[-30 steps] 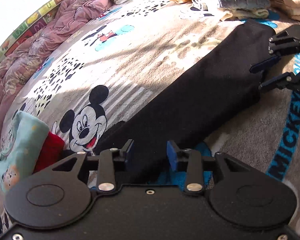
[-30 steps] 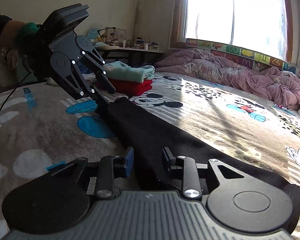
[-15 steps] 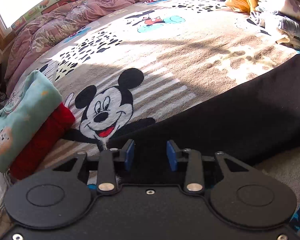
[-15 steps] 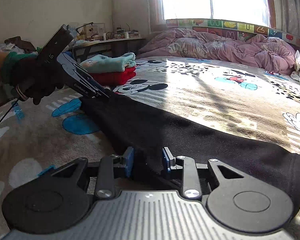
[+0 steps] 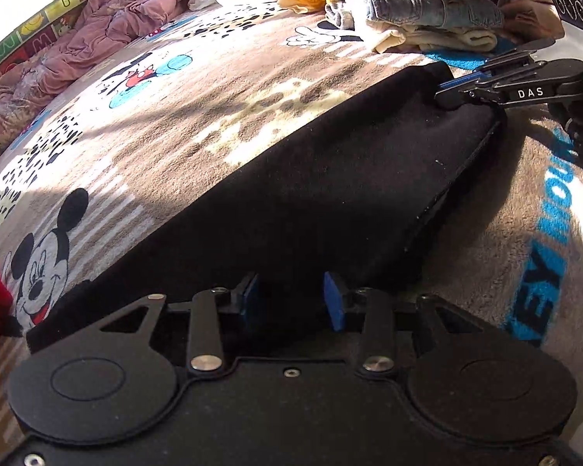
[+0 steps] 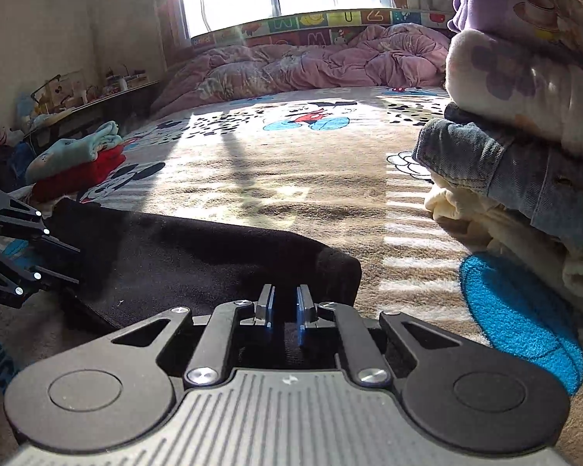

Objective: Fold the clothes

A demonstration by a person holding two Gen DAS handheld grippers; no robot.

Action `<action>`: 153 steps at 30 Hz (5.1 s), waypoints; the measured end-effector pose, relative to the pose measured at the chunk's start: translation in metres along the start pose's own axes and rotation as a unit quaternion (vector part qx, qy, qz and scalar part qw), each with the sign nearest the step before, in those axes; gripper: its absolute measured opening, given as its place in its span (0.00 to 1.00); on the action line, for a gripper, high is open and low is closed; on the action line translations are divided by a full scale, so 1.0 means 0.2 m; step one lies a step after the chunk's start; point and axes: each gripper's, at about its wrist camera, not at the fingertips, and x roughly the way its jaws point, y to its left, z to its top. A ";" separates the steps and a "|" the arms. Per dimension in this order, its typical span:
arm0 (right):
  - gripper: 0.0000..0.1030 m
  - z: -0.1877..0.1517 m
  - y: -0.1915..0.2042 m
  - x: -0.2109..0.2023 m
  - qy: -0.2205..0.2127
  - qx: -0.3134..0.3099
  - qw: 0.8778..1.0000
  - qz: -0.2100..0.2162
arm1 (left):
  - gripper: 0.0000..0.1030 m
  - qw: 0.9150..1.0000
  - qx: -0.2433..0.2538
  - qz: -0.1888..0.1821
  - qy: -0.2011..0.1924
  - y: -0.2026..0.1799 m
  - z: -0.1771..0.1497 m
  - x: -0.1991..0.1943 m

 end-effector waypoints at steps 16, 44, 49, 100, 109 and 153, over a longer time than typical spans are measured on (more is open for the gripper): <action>0.26 0.09 -0.01 0.16 -0.015 0.001 0.999 -0.039 | 0.43 0.997 -0.078 0.028 -0.005 0.09 0.13 0.16; 0.28 0.09 -0.09 0.14 -0.025 0.060 0.998 -0.006 | 0.34 0.860 0.469 0.183 -0.080 -0.71 -0.11 0.07; 0.28 0.09 -0.09 0.14 -0.026 0.066 0.997 -0.001 | 0.37 0.814 0.520 0.233 -0.109 -0.77 -0.16 0.10; 0.35 0.09 -0.22 0.10 -0.050 0.160 0.984 0.056 | 0.17 0.980 0.169 -0.072 -0.074 -0.46 0.31 -0.11; 0.37 0.08 -0.02 -0.19 -0.108 -0.046 0.988 0.105 | 0.17 0.959 0.277 -0.053 -0.020 -0.57 0.11 -0.08; 0.27 0.06 -0.06 -0.03 -0.047 0.020 0.994 0.101 | 0.60 0.996 0.071 -0.006 -0.062 -0.52 0.09 0.03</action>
